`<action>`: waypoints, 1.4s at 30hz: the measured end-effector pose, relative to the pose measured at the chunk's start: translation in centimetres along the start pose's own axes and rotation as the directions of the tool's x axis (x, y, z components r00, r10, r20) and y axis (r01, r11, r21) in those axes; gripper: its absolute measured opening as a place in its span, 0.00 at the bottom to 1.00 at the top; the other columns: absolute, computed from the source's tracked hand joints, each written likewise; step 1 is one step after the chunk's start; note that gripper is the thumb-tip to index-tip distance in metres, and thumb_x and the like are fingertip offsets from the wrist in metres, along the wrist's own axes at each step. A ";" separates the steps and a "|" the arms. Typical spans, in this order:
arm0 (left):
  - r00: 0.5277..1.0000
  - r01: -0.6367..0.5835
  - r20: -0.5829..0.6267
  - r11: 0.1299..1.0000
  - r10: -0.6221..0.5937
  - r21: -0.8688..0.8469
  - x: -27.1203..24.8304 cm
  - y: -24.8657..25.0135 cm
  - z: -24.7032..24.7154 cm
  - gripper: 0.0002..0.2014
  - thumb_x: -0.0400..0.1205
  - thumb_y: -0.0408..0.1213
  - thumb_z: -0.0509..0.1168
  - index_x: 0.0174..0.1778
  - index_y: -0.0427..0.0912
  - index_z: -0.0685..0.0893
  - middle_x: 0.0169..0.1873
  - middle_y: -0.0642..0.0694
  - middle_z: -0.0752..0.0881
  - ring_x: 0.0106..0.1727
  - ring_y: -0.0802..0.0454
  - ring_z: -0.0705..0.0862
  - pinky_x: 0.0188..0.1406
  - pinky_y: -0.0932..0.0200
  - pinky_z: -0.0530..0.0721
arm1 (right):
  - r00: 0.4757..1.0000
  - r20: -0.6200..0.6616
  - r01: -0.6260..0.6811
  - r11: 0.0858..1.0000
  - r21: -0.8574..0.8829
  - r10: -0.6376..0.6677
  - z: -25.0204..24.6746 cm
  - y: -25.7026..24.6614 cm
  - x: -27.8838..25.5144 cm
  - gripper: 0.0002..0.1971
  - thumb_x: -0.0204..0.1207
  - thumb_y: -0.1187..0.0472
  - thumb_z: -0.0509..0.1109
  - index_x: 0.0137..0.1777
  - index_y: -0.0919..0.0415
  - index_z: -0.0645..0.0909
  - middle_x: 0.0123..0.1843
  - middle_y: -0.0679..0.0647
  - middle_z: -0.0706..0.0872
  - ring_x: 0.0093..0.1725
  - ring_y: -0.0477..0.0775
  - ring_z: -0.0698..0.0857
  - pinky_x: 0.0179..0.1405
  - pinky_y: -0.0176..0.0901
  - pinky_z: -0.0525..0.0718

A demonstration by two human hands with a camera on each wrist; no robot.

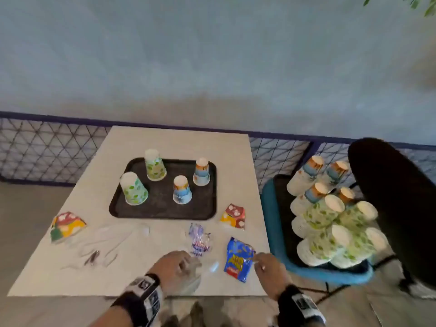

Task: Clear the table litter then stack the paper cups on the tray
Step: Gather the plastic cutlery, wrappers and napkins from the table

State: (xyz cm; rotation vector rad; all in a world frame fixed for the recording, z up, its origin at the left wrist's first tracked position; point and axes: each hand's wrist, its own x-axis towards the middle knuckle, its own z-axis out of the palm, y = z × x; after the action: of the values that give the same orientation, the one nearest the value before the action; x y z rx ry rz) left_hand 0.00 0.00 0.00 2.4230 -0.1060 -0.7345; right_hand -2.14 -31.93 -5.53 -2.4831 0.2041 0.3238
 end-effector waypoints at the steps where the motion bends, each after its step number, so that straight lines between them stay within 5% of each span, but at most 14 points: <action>1: 1.000 -0.020 0.008 1.000 0.020 0.020 1.3 0.2 0.6 0.10 0.82 0.48 0.69 0.58 0.61 0.82 0.53 0.55 0.83 0.46 0.57 0.81 0.58 0.62 0.82 | 0.999 -0.037 0.016 1.000 0.000 -0.016 0.3 0.1 1.0 0.10 0.82 0.55 0.63 0.56 0.51 0.86 0.51 0.53 0.85 0.51 0.57 0.86 0.50 0.40 0.75; 5: 0.997 -0.004 0.074 0.990 -0.007 0.141 3.9 1.2 3.1 0.23 0.82 0.49 0.72 0.73 0.52 0.77 0.64 0.46 0.77 0.63 0.44 0.85 0.70 0.52 0.81 | 0.991 0.056 -0.110 0.985 -0.130 0.118 0.9 -1.0 2.7 0.23 0.81 0.59 0.66 0.76 0.46 0.74 0.66 0.54 0.73 0.68 0.61 0.77 0.67 0.51 0.77; 9: 0.982 -0.020 0.187 0.960 -0.034 0.278 4.9 1.1 5.4 0.26 0.83 0.45 0.72 0.76 0.47 0.74 0.72 0.44 0.76 0.71 0.41 0.82 0.70 0.49 0.82 | 0.981 0.170 -0.024 0.930 -0.366 0.092 2.6 -1.6 3.3 0.34 0.82 0.56 0.65 0.86 0.39 0.58 0.87 0.51 0.56 0.80 0.62 0.67 0.78 0.57 0.73; 16: 0.984 -0.057 0.178 0.937 -0.005 0.345 5.2 0.0 7.7 0.36 0.81 0.27 0.66 0.85 0.54 0.67 0.77 0.45 0.76 0.76 0.41 0.79 0.75 0.47 0.81 | 0.917 0.391 0.156 0.832 -0.532 0.078 3.6 -2.7 2.2 0.43 0.75 0.57 0.69 0.87 0.40 0.52 0.90 0.51 0.41 0.84 0.65 0.52 0.78 0.67 0.68; 21: 0.981 -0.032 0.190 0.921 -0.046 0.389 5.7 0.5 7.5 0.24 0.83 0.26 0.63 0.75 0.46 0.74 0.70 0.42 0.82 0.69 0.41 0.81 0.64 0.48 0.81 | 0.896 0.425 0.187 0.757 -0.626 0.129 3.9 -1.4 -0.3 0.51 0.72 0.63 0.66 0.89 0.42 0.39 0.90 0.57 0.33 0.86 0.70 0.48 0.80 0.68 0.63; 26: 0.966 -0.057 0.257 0.943 -0.032 0.329 6.0 0.4 7.0 0.18 0.84 0.30 0.63 0.69 0.47 0.79 0.70 0.42 0.81 0.69 0.40 0.82 0.70 0.46 0.82 | 0.945 0.321 0.166 0.760 -0.629 0.060 4.6 -0.3 -1.8 0.40 0.82 0.59 0.64 0.88 0.41 0.47 0.86 0.59 0.50 0.81 0.68 0.60 0.77 0.64 0.71; 31: 0.972 -0.066 0.233 0.972 0.011 0.226 5.8 0.0 6.9 0.20 0.89 0.33 0.60 0.77 0.44 0.78 0.78 0.39 0.74 0.71 0.37 0.83 0.72 0.50 0.81 | 0.970 0.233 0.182 0.841 -0.509 -0.069 4.9 -0.1 -3.1 0.26 0.81 0.57 0.68 0.78 0.38 0.72 0.72 0.53 0.71 0.69 0.61 0.75 0.68 0.57 0.79; 35: 0.998 -0.011 0.069 1.000 0.010 0.010 5.7 0.5 5.0 0.15 0.93 0.39 0.55 0.74 0.42 0.76 0.61 0.38 0.87 0.53 0.41 0.85 0.49 0.54 0.77 | 0.987 -0.087 0.115 0.978 -0.176 -0.132 4.5 -1.2 -2.3 0.12 0.81 0.63 0.72 0.62 0.53 0.87 0.51 0.52 0.82 0.46 0.57 0.82 0.45 0.52 0.85; 39: 0.994 0.087 -0.048 0.960 -0.103 -0.265 6.0 0.2 2.5 0.16 0.94 0.39 0.55 0.77 0.43 0.73 0.60 0.35 0.89 0.56 0.34 0.88 0.54 0.49 0.83 | 0.999 -0.033 -0.027 0.991 0.129 0.031 3.4 -5.1 0.4 0.11 0.86 0.61 0.68 0.64 0.61 0.85 0.52 0.54 0.90 0.45 0.52 0.85 0.38 0.30 0.76; 42: 0.985 0.075 -0.109 0.903 -0.133 -0.422 6.2 0.1 0.6 0.14 0.94 0.46 0.57 0.66 0.41 0.78 0.56 0.34 0.90 0.53 0.37 0.87 0.50 0.53 0.79 | 0.989 -0.032 0.150 0.963 0.226 -0.147 3.1 -8.7 2.0 0.13 0.84 0.59 0.70 0.65 0.64 0.82 0.55 0.57 0.91 0.48 0.55 0.89 0.41 0.34 0.83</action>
State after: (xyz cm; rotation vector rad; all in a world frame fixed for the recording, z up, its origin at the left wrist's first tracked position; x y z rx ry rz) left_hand 4.89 -1.89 -3.32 2.0677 0.2179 -0.5677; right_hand 1.13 -23.25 -3.63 -2.2588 0.0560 0.2062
